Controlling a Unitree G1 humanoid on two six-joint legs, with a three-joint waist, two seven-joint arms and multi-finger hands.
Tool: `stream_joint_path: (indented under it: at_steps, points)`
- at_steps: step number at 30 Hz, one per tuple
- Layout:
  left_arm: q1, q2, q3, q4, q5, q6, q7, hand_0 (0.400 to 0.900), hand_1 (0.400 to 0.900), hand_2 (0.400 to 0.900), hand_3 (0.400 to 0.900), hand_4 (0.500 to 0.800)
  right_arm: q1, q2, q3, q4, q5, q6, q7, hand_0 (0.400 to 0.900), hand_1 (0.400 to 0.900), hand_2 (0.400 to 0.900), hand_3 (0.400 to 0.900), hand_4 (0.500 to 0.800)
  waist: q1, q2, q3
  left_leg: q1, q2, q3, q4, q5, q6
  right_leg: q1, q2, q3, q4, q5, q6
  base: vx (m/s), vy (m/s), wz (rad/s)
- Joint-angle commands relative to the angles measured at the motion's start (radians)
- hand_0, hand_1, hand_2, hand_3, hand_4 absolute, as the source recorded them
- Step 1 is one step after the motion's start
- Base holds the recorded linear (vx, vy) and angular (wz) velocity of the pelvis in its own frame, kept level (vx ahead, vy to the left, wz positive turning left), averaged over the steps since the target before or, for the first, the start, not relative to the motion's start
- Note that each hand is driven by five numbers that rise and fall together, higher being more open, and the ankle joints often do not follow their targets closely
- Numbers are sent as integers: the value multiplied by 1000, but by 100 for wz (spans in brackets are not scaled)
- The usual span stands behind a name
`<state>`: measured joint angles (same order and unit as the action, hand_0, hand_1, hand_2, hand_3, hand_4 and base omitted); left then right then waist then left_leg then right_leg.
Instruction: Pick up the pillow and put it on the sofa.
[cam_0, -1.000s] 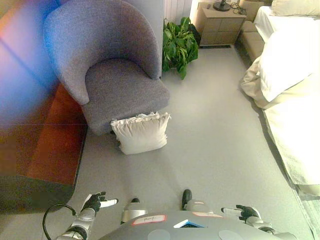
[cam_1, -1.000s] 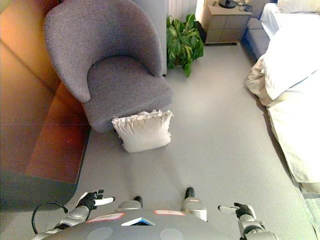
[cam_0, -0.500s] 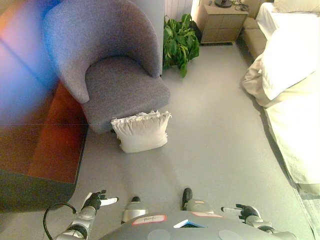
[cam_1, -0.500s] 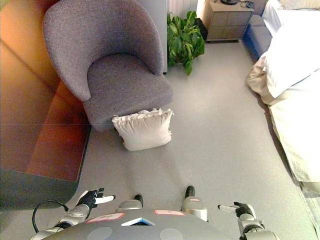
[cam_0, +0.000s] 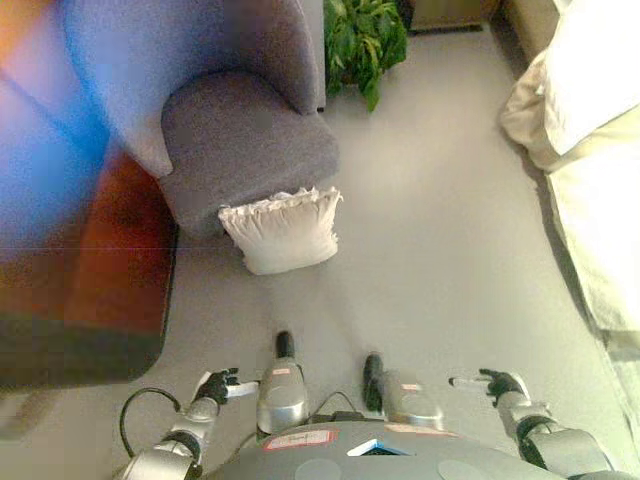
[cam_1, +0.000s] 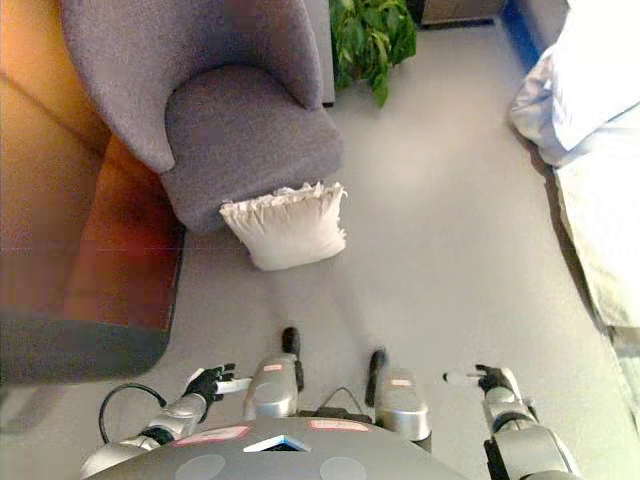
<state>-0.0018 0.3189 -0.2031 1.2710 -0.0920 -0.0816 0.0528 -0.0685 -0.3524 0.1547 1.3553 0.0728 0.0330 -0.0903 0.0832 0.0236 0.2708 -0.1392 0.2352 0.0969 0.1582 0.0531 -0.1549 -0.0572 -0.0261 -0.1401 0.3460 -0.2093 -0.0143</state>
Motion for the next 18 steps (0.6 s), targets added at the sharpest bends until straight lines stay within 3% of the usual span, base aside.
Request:
stream_joint_path:
  at_steps: [1, 3, 5, 8, 9, 11, 14, 15, 18]
  points:
    - [30, 34, 17, -15, -21, -28, 26, 900, 900, 900, 900, 800, 38, -91, -1, -23, -44, -37, -6, 900, 900, 900, 900, 800, 34, 22, -15, -184, 12, 42, -217, 283, -8, 315, 3, 48, -254, -30, 56, 564, 288, -36]
    - [40, 30, 19, -17, -20, -31, 27, 900, 900, 900, 900, 800, 39, -87, 1, -32, -46, -41, -6, 900, 900, 900, 900, 800, 49, 29, -22, -207, 21, 74, -207, 286, -10, 346, -14, 43, -230, -79, 68, 533, 304, -28]
    - [49, 29, 30, -15, -8, -30, 22, 900, 900, 900, 900, 800, 33, -76, -3, -35, -59, -41, -9, 900, 900, 900, 900, 800, 62, 22, -37, -206, 26, 131, -199, 231, 9, 375, -62, 23, -198, -104, 102, 581, 369, -21]
    - [59, 54, 41, -24, 13, -45, 5, 900, 900, 900, 900, 800, 54, -55, -19, -54, -82, -40, -1, 900, 900, 900, 900, 800, 78, 4, -66, -267, 31, 111, 6, 210, 15, 422, -134, -2, -146, -125, 137, 619, 385, -8]
    - [57, 56, 40, -36, 29, -37, 5, 900, 900, 900, 900, 800, 62, -49, -32, -60, -100, -37, -2, 900, 900, 900, 900, 800, 82, -5, -72, -282, 22, 101, 57, 188, 28, 430, -163, -14, -128, -97, 150, 600, 400, -4]
    - [50, 67, 39, -40, 26, -40, 6, 900, 900, 900, 900, 800, 65, -46, -40, -72, -107, -22, 8, 900, 900, 900, 900, 800, 88, -28, -88, -274, -22, 93, 71, 135, 72, 410, -223, -7, -69, 40, 166, 486, 331, -5]
    - [34, 85, 27, -46, 48, -31, -2, 900, 900, 900, 900, 800, 67, -35, -54, -75, -114, -41, -14, 900, 900, 900, 900, 800, 87, -43, -102, -244, -77, 105, 59, 82, 115, 357, -245, -5, -4, 161, 171, 363, 235, 3]
    - [23, 95, 22, -48, 40, -30, -1, 900, 900, 900, 900, 800, 56, -35, -53, -81, -114, -36, -21, 900, 900, 900, 900, 800, 84, -42, -104, -222, -92, 111, 42, 61, 128, 310, -259, -23, 21, 177, 170, 292, 182, -2]
    - [-29, 120, -5, -51, 11, -25, 2, 900, 900, 900, 900, 800, 15, -38, -35, -78, -86, -35, -33, 900, 900, 900, 900, 800, 72, -30, -86, -199, -101, 105, 18, 49, 132, 196, -247, -57, -28, 138, 156, 119, 24, 10]
